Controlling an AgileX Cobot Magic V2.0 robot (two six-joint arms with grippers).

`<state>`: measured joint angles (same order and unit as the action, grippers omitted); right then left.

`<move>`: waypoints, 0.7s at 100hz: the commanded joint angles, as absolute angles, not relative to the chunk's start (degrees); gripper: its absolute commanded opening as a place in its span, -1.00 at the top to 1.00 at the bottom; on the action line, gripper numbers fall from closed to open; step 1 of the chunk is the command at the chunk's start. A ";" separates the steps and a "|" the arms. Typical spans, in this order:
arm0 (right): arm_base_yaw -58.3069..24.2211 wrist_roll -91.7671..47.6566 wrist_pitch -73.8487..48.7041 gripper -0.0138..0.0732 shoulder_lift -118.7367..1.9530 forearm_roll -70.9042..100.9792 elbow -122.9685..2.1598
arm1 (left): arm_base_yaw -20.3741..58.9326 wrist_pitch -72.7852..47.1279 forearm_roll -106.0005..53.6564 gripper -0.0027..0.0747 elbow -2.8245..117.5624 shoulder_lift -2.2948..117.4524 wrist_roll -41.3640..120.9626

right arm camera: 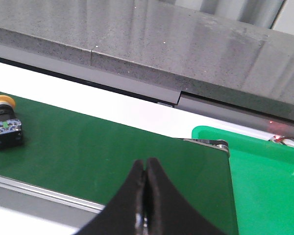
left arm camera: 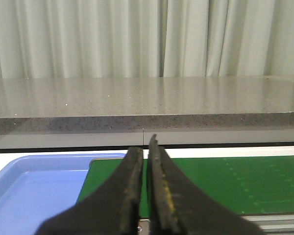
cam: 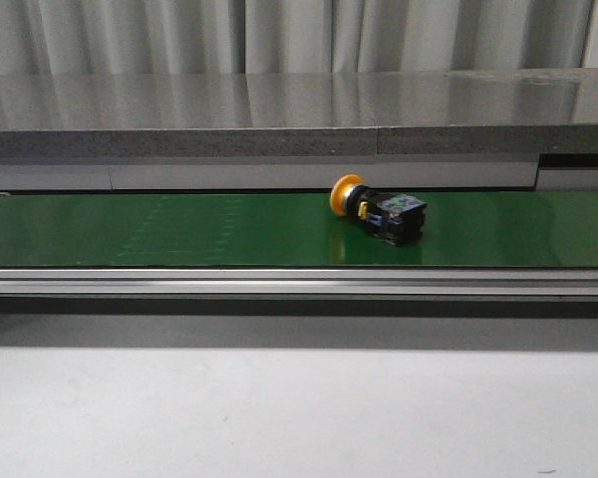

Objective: Move button from right to left
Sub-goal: 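Let the belt carry the button toward the left gripper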

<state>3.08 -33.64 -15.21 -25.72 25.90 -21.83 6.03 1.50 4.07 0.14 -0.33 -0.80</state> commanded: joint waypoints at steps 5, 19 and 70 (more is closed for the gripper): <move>2.99 -34.07 -11.38 0.84 -25.74 26.70 -23.33 | 6.55 6.57 0.97 0.92 1.53 -2.10 -1.37; 2.99 -34.07 -11.38 0.84 -25.74 26.70 -23.33 | 6.55 1.53 0.00 0.92 8.51 1.40 -1.37; 2.99 -34.07 -11.38 0.84 -25.74 26.70 -23.33 | 6.55 -32.89 0.00 0.92 44.70 37.80 -1.37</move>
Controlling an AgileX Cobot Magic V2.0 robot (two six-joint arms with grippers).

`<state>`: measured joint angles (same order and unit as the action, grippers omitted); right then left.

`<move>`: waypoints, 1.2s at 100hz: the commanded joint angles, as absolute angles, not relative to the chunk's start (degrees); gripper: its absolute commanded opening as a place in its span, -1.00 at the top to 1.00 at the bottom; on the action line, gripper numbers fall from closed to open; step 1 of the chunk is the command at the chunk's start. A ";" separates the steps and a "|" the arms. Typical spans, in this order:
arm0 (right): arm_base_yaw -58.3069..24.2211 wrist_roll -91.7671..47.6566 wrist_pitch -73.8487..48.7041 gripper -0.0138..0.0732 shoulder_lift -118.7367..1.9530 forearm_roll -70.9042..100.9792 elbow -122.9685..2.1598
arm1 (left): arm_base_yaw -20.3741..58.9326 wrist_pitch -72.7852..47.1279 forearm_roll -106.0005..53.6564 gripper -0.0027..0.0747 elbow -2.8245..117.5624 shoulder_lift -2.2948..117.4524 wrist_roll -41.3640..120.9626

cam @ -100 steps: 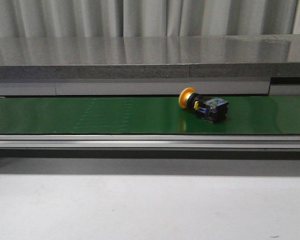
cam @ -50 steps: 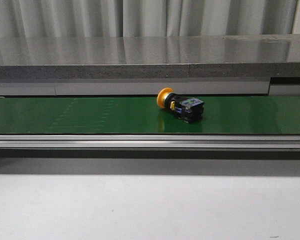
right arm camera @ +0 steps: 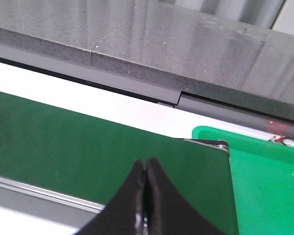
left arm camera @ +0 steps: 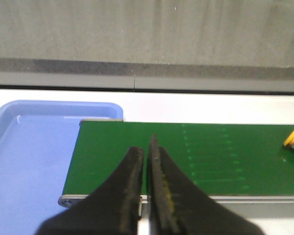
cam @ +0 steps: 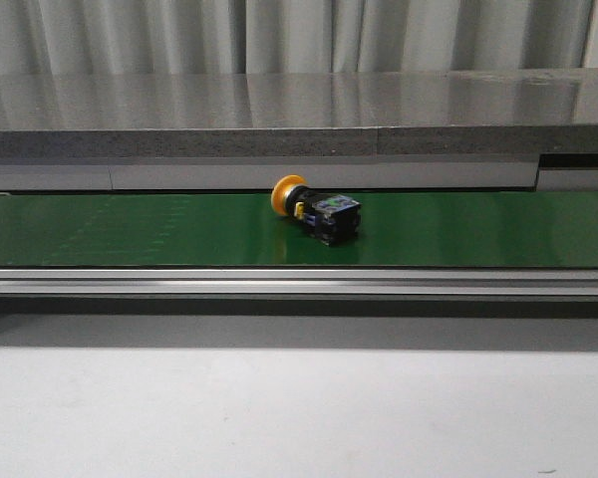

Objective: Move button from right to left
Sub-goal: 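Let the belt carry the button toward the left gripper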

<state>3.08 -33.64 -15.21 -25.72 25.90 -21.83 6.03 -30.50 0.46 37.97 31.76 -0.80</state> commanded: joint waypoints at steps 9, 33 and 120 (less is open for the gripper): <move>2.99 -34.07 -11.38 0.84 -25.74 26.70 -23.33 | 6.55 -36.18 0.00 0.92 49.02 43.23 -1.37; 2.99 -34.07 -11.38 0.84 -25.74 26.70 -23.33 | 6.55 -36.79 0.00 0.92 52.84 52.29 -1.37; 2.99 -34.07 -11.38 0.84 -25.74 26.70 -23.33 | 6.55 -35.92 -4.70 -0.62 52.84 58.15 -1.37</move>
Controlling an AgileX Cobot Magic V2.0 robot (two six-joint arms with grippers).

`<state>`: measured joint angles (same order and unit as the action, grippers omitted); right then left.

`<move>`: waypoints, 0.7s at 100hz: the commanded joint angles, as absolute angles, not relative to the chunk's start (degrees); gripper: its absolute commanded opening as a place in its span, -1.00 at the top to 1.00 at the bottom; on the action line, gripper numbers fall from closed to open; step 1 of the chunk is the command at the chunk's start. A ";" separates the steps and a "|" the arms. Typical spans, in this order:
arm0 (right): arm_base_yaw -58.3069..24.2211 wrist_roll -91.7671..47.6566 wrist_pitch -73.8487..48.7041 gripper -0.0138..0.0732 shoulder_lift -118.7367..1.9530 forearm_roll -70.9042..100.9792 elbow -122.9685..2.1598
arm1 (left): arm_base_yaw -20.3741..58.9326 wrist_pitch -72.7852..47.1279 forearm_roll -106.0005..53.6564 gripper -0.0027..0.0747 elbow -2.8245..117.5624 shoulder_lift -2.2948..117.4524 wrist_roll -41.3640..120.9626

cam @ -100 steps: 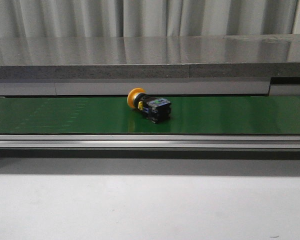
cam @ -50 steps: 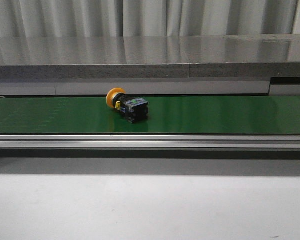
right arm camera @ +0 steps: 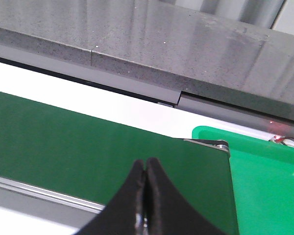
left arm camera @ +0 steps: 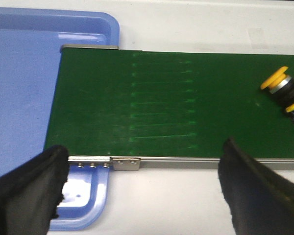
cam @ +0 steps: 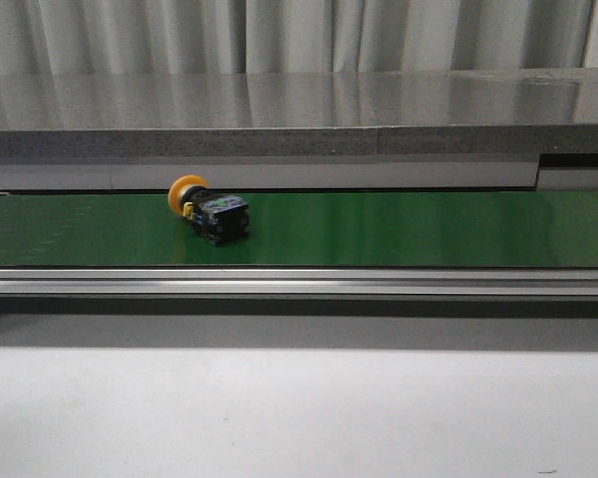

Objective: Move button from right to left
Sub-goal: 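Let the belt carry the button toward the left gripper, then lower the left gripper onto the button at the belt end and grasp it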

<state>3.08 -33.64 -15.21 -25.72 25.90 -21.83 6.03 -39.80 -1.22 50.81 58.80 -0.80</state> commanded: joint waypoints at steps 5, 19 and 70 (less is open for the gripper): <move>2.99 -34.07 -11.38 0.84 -25.74 26.70 -23.33 | 6.55 -35.28 -5.34 -0.62 52.84 58.15 -1.37; 2.99 -34.07 -11.38 0.84 -25.74 26.70 -23.33 | 6.55 -33.72 -6.70 -0.62 52.84 58.15 -1.37; 2.99 -34.07 -11.38 0.84 -25.74 26.70 -23.33 | 6.55 -32.37 -7.88 -0.63 57.91 67.75 -1.37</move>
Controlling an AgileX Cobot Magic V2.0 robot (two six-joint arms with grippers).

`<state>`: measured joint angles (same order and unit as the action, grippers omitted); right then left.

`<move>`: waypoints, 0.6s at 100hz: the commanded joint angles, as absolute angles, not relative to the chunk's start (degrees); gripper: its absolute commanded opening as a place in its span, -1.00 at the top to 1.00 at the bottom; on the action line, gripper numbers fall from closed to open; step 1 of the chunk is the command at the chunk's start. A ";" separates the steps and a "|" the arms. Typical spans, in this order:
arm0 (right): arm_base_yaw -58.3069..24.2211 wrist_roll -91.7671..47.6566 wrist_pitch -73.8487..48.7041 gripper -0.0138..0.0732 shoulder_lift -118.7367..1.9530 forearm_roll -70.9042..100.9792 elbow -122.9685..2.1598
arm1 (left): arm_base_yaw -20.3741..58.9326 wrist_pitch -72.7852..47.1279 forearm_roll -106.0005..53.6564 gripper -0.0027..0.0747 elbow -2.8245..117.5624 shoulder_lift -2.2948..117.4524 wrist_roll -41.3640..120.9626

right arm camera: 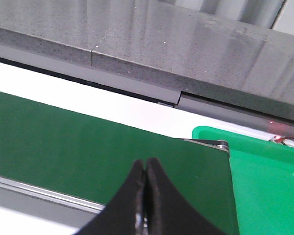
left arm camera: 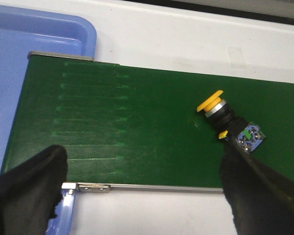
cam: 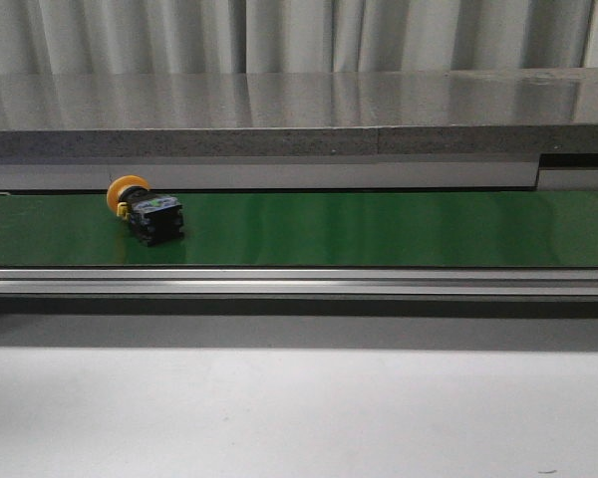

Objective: Move button from right to left
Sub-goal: 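Lower the left gripper onto the button at the belt end and grasp it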

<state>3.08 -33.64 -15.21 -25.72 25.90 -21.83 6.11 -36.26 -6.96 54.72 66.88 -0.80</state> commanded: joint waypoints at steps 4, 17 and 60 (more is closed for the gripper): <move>2.99 -34.07 -11.38 0.84 -25.74 26.70 -23.33 | 6.55 -32.24 -7.88 -0.63 58.43 68.84 -1.37; 2.99 -34.07 -11.38 0.84 -25.74 26.70 -23.33 | 6.55 -32.24 -7.88 -0.63 60.26 72.24 -1.37; 2.99 -34.07 -11.38 0.84 -25.74 26.70 -23.33 | 10.52 -29.16 -8.29 -0.63 63.62 82.25 -1.37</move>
